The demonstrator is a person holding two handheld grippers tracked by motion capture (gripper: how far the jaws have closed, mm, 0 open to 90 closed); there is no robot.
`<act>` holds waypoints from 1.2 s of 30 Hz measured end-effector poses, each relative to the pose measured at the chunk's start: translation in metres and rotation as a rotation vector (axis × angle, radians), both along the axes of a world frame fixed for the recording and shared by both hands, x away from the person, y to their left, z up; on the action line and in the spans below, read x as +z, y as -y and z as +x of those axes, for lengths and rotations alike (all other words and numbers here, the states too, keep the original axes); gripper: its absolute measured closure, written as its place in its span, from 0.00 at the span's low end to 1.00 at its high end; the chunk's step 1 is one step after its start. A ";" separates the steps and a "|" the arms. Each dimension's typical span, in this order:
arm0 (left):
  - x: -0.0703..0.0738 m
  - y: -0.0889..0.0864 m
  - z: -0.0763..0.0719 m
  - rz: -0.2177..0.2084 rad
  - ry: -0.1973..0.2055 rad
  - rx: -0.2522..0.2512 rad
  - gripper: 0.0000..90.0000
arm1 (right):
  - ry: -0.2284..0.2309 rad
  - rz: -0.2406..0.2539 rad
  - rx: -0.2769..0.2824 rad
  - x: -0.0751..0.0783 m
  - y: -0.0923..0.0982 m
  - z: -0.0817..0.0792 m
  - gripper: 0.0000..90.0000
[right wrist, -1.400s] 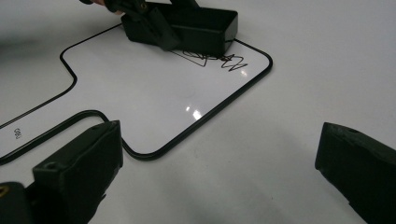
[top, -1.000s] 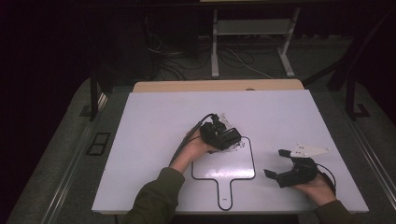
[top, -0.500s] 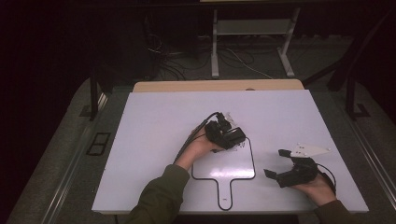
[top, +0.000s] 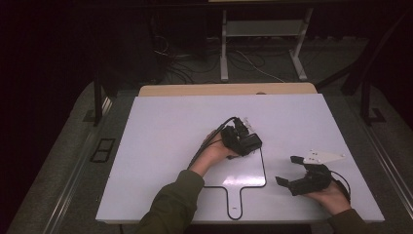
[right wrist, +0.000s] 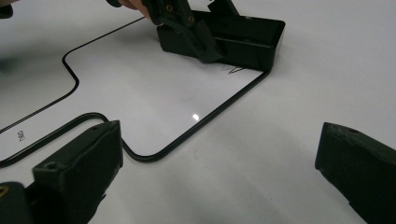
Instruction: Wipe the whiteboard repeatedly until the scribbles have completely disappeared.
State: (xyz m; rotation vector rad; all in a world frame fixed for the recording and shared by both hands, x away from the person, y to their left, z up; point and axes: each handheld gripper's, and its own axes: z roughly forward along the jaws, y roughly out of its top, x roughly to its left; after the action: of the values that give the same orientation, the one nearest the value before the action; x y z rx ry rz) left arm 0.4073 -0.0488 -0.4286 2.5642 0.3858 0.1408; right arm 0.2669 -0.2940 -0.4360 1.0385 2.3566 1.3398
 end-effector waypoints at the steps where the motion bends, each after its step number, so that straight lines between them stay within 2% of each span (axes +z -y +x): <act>1: -0.001 0.004 -0.006 -0.010 -0.012 -0.015 0.44 | -0.001 0.001 0.000 0.000 0.000 0.000 0.00; 3: 0.000 0.011 -0.015 0.010 0.000 -0.061 0.44 | 0.001 0.002 0.001 0.000 0.000 0.000 0.00; 5: 0.000 0.013 -0.015 0.005 -0.002 -0.052 0.44 | 0.001 0.002 0.000 0.000 0.000 -0.001 0.00; 8: -0.001 0.006 0.000 -0.016 -0.005 0.028 0.44 | 0.000 0.001 -0.004 0.001 0.000 -0.001 0.00; 9: -0.001 0.003 0.008 -0.006 0.005 0.037 0.44 | 0.002 0.001 -0.003 0.001 0.001 -0.001 0.00; 11: -0.001 0.001 0.014 -0.016 -0.019 0.084 0.44 | 0.001 0.000 -0.002 0.001 0.001 -0.001 0.00; 12: 0.001 0.002 0.016 0.001 -0.025 0.074 0.44 | -0.003 0.001 -0.004 0.001 0.001 -0.001 0.00; 13: 0.001 0.004 0.015 0.000 -0.026 0.078 0.44 | -0.003 0.001 -0.002 0.000 0.000 -0.001 0.00; 14: 0.000 0.007 0.012 0.008 -0.016 0.062 0.44 | -0.001 0.000 0.001 0.000 0.000 0.000 0.00; 18: 0.000 0.022 -0.005 0.010 -0.028 -0.034 0.44 | 0.000 0.000 0.004 0.000 0.000 0.000 0.00; 20: 0.001 0.027 -0.008 0.019 -0.017 -0.045 0.44 | -0.001 0.001 0.001 0.000 0.000 -0.001 0.00; 22: 0.000 0.025 -0.001 0.009 -0.007 -0.005 0.44 | -0.002 0.001 -0.001 0.000 0.000 -0.001 0.00; 24: 0.000 0.019 0.011 0.021 0.007 0.037 0.44 | -0.002 -0.001 -0.001 0.001 0.000 -0.001 0.00; 25: 0.000 0.017 0.015 0.002 0.000 0.071 0.44 | -0.002 0.000 -0.001 0.001 0.000 -0.001 0.00; 26: 0.000 0.015 0.019 0.014 0.001 0.077 0.44 | 0.000 0.000 0.000 0.001 0.001 -0.001 0.00; 27: -0.001 0.015 0.019 -0.005 0.000 0.094 0.44 | 0.001 0.000 0.001 0.001 0.001 -0.001 0.00; 28: 0.002 0.015 0.019 0.038 0.008 0.065 0.44 | 0.000 0.000 0.001 0.000 0.001 -0.001 0.00; 29: 0.002 0.018 0.014 0.034 0.009 0.058 0.44 | -0.001 0.002 0.000 0.000 0.001 -0.001 0.00; 33: 0.000 0.033 -0.008 0.014 0.003 -0.022 0.44 | -0.002 0.002 0.001 0.000 0.001 -0.001 0.00; 35: 0.000 0.037 -0.012 0.021 0.009 -0.041 0.44 | -0.002 0.002 0.003 0.000 0.001 -0.001 0.00; 36: 0.000 0.036 -0.009 0.012 -0.004 -0.036 0.44 | -0.001 0.001 0.002 0.001 0.001 -0.001 0.00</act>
State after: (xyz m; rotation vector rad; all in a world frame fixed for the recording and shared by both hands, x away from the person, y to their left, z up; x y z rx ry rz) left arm 0.3979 -0.0844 -0.4288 2.5820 0.3405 0.1250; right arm 0.2655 -0.2949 -0.4355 1.0367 2.3587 1.3412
